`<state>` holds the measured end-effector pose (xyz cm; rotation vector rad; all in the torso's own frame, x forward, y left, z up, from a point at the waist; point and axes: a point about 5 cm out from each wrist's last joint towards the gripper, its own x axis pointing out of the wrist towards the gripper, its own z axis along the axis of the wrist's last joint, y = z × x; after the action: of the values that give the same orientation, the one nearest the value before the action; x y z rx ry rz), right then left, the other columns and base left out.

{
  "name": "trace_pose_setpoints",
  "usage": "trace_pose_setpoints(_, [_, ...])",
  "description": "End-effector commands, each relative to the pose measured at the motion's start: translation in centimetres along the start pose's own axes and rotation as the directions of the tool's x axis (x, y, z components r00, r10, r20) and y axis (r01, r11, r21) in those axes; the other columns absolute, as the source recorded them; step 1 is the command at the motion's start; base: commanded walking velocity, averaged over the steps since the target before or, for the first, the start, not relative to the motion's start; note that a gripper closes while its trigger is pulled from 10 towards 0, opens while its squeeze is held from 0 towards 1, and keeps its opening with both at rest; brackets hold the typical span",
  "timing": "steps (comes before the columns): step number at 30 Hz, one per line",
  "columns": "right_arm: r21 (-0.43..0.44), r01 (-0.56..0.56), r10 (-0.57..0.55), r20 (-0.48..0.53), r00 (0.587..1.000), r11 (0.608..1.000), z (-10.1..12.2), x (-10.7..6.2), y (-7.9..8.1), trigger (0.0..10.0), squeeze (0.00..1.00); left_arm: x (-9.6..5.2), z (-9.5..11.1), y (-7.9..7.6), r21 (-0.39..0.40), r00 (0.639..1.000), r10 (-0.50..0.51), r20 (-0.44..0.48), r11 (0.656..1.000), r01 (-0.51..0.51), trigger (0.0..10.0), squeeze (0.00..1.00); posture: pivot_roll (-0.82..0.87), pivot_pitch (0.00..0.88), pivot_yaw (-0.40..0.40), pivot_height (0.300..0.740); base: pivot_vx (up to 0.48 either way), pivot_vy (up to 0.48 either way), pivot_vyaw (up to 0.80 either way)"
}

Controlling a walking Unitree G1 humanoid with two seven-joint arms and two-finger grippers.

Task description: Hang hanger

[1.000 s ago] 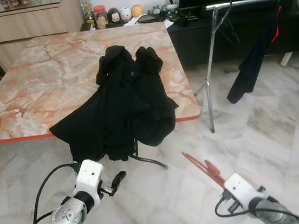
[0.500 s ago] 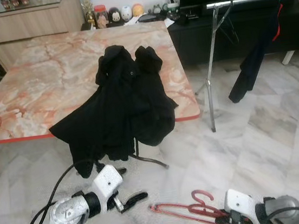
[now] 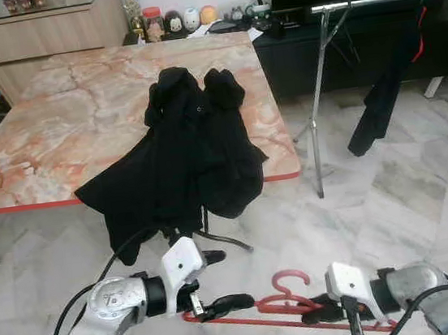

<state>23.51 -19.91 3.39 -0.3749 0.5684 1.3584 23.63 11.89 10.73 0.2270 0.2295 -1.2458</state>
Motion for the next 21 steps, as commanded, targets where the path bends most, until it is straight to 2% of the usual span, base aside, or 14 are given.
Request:
trace_pose_setpoints(1, [-0.017,-0.020,0.020,0.015,1.000,1.000,0.7,-0.1,0.0,10.0,0.00,0.6,0.5,-0.6,0.006,0.999,-0.028,0.016,1.000,0.027,10.0,0.00,-0.01,0.000,-0.044,0.740,0.000,0.000,0.00])
trace_pose_setpoints(10, [-0.025,-0.011,0.014,0.121,0.993,1.000,3.3,-0.5,-0.4,10.0,0.00,1.3,0.5,-0.8,-0.044,0.999,-0.023,0.046,0.999,0.025,10.0,0.00,-0.02,0.000,-0.054,0.740,0.000,0.000,0.00])
trace_pose_setpoints(21, [-0.047,-0.053,0.059,0.156,0.986,0.998,5.1,-0.8,-0.2,10.0,0.00,1.8,0.4,-1.3,-0.056,0.998,-0.043,0.043,0.997,0.046,10.0,0.00,-0.02,0.000,-0.063,0.740,0.000,0.000,0.00])
